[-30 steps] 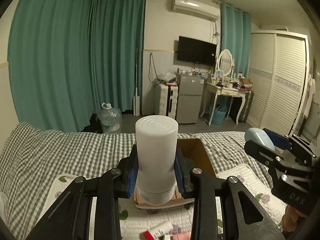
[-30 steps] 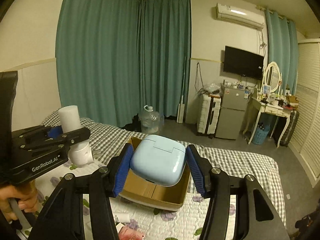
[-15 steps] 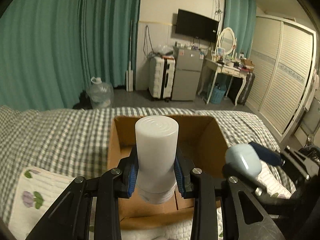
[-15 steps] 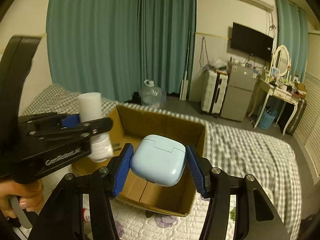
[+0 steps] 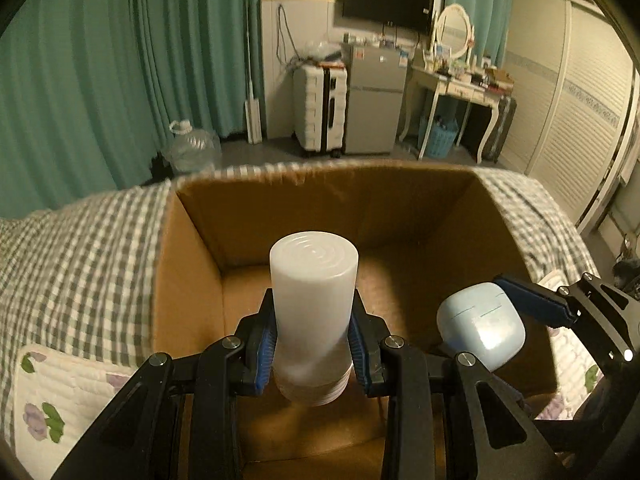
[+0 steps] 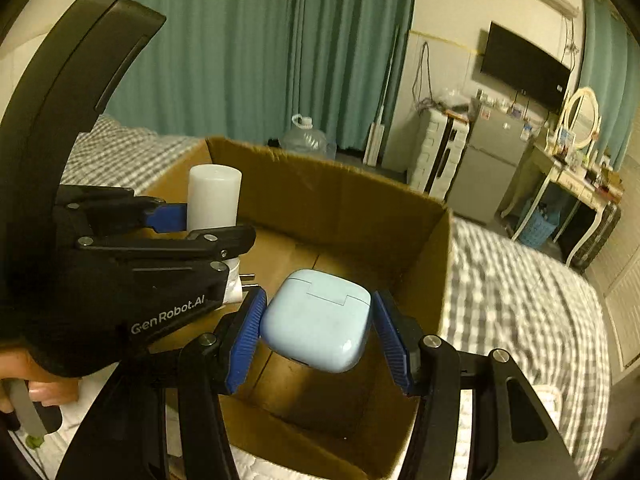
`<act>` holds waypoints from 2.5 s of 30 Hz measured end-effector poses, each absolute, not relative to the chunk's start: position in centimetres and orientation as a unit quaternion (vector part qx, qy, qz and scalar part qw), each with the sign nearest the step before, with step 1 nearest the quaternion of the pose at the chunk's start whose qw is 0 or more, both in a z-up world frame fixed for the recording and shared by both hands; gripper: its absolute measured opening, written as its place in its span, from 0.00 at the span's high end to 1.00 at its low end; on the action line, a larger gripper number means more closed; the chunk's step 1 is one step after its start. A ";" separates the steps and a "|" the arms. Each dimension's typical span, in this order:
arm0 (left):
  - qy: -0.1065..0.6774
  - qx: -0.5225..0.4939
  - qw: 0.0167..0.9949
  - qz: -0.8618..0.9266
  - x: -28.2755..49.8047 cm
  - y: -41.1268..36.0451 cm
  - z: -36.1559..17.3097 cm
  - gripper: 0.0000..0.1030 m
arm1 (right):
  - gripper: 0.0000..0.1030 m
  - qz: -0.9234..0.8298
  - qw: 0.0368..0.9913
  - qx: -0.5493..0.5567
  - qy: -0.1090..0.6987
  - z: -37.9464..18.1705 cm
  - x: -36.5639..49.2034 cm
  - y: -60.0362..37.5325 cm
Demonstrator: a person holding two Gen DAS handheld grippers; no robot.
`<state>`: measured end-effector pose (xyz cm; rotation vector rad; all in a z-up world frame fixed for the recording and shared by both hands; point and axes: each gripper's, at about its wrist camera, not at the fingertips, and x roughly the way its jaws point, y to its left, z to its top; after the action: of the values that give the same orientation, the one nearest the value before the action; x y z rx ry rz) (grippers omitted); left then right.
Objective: Organize rigid objects
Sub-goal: 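Open both tools to drop the bottle and earbud case into the box, then move both tools back toward the remaining items beside the box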
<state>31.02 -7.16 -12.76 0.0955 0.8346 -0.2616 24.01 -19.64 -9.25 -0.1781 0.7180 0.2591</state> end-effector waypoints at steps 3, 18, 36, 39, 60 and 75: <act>0.418 0.043 0.899 -0.125 31.4 -7.2 -13.7 0.68 | 0.47 0.124 0.917 -0.093 0.367 -10.5 24.4 -19.4; 0.404 0.034 0.910 -0.087 30.5 -6.3 -10.5 0.43 | 0.31 0.093 0.932 -0.098 0.337 -8.4 23.0 -20.1; 0.274 0.016 0.960 -0.052 21.5 -2.2 2.2 0.41 | 0.06 0.030 0.977 -0.043 0.205 3.1 13.4 -22.5; 0.250 0.024 0.967 -0.047 19.3 -2.0 3.9 0.40 | 0.03 0.027 0.980 -0.048 0.191 4.6 11.7 -22.0; 0.201 0.047 0.978 -0.045 11.4 0.8 2.8 0.39 | 0.00 0.033 0.985 -0.075 0.154 5.9 3.5 -18.3; 0.249 0.055 0.966 -0.046 11.1 2.1 -5.8 0.39 | 0.00 0.048 0.967 -0.068 0.240 -2.3 4.8 -16.6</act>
<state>11.15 2.11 -5.84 0.1112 0.5045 -0.0929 4.78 -16.59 -2.32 -0.1378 0.4848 0.0977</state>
